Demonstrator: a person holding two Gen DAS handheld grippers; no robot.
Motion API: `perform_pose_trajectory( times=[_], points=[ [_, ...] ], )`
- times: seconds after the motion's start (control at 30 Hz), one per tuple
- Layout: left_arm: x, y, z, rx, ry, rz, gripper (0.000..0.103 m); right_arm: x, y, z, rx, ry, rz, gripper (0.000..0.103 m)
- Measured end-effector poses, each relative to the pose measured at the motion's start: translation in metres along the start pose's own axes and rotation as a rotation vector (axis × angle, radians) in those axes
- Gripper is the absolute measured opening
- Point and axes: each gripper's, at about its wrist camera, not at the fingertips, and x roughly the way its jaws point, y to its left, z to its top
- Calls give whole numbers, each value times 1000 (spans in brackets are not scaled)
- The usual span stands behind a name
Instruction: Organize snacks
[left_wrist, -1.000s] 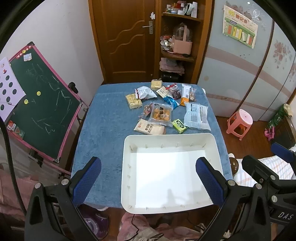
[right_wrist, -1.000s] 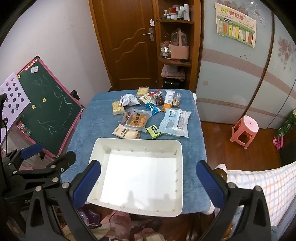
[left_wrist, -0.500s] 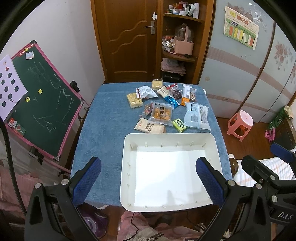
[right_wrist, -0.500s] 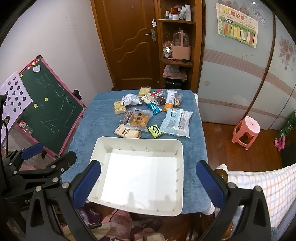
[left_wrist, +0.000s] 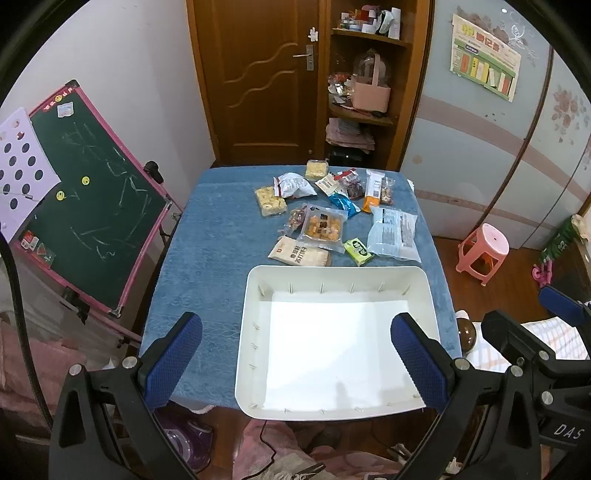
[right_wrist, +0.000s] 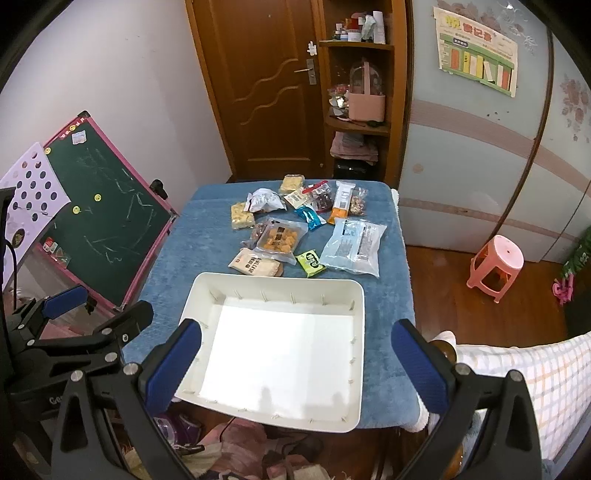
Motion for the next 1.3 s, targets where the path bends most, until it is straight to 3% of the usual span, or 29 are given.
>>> perform_pose_trajectory(
  times=[0.23,0.37,0.5,0.6,0.77,0.93,1.07,1.17,1.3],
  points=[
    [-1,-2,5,-1,-6,13,102,4,-10,4,0,1,31,103],
    [1,-1,22,31,-49,-4,102,5,-15,13,4,-44,6,103],
    [6,10,54,27,-123,-22,102,7,-25,30,11,-100,-13,103],
    [21,20,82,20,-153,-24,102,26,-42,52,34,-48,53,102],
    [65,37,128,23,-136,-40,102,59,-60,83,35,1,12,90],
    [125,47,158,45,-42,-55,102,96,-70,116,16,24,-45,90],
    [194,45,176,68,99,-79,102,155,-87,139,37,111,-67,90],
    [244,39,180,65,179,-43,100,201,-101,147,49,162,-78,90],
    [308,20,180,89,292,-69,97,261,-118,146,126,238,-72,90]
  ],
)
